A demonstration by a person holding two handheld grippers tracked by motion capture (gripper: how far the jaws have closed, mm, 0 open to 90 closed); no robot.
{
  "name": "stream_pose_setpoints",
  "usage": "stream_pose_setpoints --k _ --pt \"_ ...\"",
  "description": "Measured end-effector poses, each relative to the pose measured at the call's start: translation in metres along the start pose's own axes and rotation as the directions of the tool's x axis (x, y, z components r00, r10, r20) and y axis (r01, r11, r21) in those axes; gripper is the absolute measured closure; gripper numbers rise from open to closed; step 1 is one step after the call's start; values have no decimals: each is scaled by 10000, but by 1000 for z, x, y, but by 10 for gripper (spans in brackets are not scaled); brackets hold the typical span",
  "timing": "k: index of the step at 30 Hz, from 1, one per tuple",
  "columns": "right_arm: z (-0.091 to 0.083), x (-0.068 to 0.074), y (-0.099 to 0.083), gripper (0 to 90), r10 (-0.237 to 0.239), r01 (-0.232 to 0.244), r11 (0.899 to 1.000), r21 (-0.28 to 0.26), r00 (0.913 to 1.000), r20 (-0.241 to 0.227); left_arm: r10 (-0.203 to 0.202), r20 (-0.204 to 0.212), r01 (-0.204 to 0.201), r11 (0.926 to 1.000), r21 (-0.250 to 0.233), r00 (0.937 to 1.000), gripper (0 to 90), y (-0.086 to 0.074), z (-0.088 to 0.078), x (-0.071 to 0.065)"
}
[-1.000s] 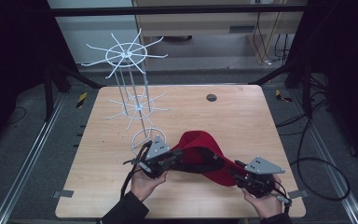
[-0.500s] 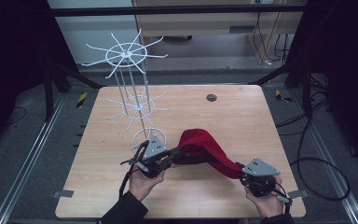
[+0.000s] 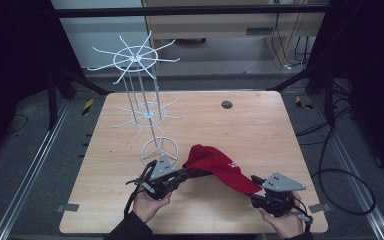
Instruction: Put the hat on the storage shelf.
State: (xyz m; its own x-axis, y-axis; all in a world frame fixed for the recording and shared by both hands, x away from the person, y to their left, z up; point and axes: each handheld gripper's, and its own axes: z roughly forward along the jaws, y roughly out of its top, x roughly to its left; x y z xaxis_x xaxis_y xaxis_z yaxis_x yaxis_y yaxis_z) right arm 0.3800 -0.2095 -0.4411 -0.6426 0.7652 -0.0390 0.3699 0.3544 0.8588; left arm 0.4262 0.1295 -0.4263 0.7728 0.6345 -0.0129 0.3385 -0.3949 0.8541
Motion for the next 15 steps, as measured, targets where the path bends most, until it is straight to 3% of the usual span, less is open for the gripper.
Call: stream_pose_setpoints --k 3,9,15 --pt "1 9 5 419 63 -70 9999 -155 9989 -471 42 17 -42 10000 30 10000 852 -2 -1 -1" --pt "2 22 15 303 150 -177 9994 -302 9961 -866 94 0 -94 9999 73 10000 853 -2 -2 -4" --pt "3 29 25 289 340 -442 9964 -720 9900 -1372 229 45 -230 9996 142 9997 852 -3 0 -8"
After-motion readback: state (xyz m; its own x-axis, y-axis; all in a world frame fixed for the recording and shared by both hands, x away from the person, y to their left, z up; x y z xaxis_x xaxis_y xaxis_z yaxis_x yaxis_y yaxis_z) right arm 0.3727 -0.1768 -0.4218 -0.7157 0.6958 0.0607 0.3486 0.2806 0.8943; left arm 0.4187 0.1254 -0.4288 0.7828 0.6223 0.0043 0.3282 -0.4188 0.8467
